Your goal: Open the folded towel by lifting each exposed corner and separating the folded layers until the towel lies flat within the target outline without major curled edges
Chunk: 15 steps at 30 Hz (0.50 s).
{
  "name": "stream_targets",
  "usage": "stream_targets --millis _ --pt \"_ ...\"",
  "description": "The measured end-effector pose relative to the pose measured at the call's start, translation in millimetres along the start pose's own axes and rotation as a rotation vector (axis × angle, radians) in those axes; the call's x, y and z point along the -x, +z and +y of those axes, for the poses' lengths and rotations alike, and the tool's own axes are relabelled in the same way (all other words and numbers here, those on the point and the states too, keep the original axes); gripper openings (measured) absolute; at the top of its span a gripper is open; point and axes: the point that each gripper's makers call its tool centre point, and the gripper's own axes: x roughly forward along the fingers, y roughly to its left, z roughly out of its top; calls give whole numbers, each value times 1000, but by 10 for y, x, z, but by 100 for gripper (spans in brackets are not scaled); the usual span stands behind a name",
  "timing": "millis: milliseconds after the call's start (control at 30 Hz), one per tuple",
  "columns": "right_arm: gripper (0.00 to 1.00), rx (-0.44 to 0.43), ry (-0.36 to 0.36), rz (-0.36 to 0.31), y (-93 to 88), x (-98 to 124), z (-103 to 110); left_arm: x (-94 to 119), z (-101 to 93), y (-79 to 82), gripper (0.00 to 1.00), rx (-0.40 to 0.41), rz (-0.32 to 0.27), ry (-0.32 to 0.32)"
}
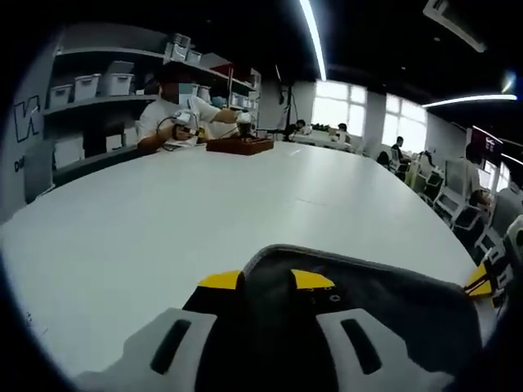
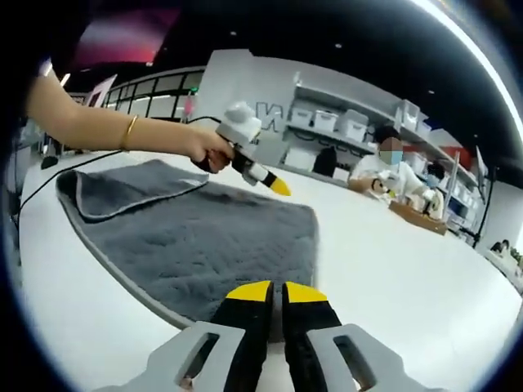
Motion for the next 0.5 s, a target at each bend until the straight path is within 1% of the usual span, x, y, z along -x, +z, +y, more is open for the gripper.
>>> stream_targets --millis 200,333,500 --pt "0 10 23 -9 62 27 124 141 45 -5 21 -5 -4 10" --pt "0 30 35 -1 93 20 193 250 83 -43 22 -4 5 14" --pt "0 34 55 -7 136 21 303 405 154 -76 24 -16 9 28"
